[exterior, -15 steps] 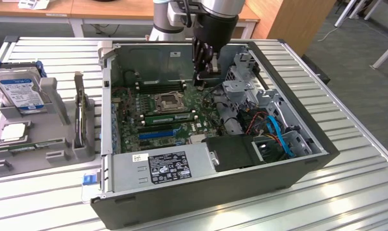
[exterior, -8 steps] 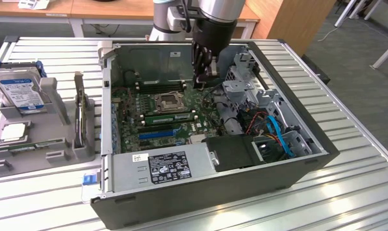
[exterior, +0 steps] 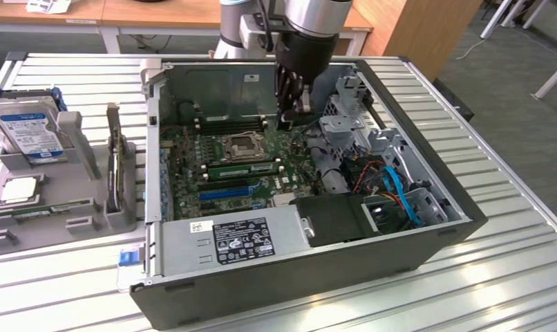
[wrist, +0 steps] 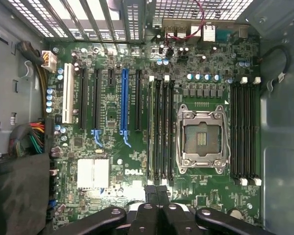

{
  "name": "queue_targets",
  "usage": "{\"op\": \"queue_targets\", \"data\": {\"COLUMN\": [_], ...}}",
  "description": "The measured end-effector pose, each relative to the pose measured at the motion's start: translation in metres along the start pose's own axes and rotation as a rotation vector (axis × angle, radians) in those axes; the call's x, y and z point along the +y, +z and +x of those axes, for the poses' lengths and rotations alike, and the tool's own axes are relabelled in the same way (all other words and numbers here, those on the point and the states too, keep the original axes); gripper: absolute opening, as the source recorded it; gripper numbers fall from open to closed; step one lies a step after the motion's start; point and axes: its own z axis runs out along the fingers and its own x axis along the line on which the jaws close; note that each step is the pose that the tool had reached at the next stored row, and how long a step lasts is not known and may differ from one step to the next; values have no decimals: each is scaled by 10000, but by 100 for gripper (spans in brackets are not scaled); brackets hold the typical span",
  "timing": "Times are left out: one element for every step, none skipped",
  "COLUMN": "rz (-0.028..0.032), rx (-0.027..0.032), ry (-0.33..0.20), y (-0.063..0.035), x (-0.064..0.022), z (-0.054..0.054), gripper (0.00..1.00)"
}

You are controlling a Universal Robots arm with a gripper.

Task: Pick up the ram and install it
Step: 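Press down the ram until it locks into place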

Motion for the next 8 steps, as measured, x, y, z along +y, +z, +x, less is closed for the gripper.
{"op": "queue_targets", "data": {"rz": [0,0,0,0,0,0,0,0], "rx": [0,0,-1,-1,-1,-1,-1,-1], "ry": [0,0,0,0,0,0,0,0], "y": [6,13,19,26,33,40,47,53], "x": [0,-1,-1,-1,-2,-2,-3,-3], "z": [0,0,1,1,1,1,1,2], "gripper": [10,10,10,10,10,10,10,10]}}
